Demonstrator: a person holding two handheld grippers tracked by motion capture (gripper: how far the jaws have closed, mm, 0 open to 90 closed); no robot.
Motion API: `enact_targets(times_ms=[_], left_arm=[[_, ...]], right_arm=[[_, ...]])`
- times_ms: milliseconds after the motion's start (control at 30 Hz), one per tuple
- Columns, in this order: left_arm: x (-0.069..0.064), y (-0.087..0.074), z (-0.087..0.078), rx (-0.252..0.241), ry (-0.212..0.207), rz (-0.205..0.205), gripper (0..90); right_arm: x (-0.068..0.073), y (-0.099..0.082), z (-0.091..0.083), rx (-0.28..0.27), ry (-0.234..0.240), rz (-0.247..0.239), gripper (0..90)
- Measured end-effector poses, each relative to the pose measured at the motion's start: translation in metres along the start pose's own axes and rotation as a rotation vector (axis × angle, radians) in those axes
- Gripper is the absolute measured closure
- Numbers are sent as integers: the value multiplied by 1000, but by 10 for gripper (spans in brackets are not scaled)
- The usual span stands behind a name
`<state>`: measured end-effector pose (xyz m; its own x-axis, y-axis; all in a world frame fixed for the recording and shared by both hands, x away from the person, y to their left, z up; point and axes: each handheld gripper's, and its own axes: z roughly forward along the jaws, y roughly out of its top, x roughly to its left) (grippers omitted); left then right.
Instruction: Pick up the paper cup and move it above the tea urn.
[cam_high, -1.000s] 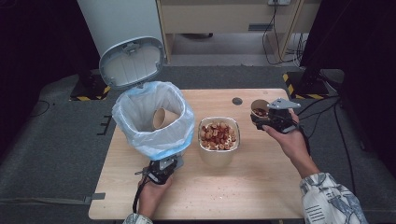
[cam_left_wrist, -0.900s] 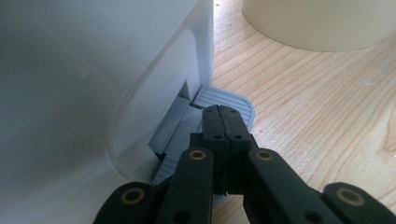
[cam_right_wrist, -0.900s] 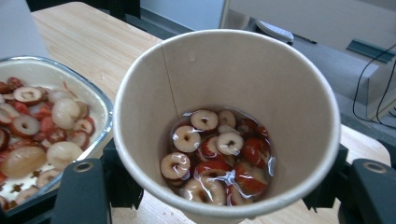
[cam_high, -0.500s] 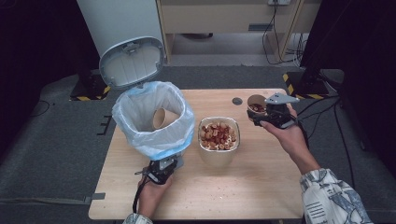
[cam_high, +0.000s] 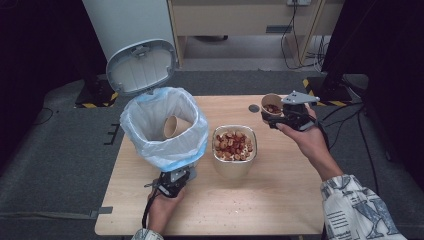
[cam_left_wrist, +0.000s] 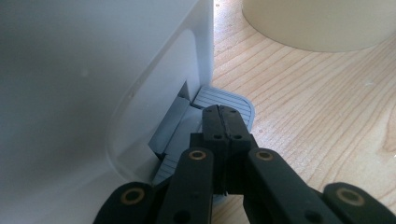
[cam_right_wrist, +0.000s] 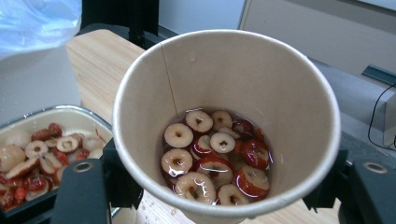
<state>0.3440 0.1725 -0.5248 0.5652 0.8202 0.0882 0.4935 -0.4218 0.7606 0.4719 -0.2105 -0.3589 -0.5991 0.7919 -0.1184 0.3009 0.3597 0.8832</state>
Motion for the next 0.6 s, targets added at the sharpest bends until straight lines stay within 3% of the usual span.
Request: enact_targets(times_ms=[300,600], left_arm=[[0,0,0,-1,-1,0,897],[0,0,0,-1,-1,-1,896]], right_arm=[[3,13,3,-5,15,-36,308],[2,14,4,-7,19,-37,309]])
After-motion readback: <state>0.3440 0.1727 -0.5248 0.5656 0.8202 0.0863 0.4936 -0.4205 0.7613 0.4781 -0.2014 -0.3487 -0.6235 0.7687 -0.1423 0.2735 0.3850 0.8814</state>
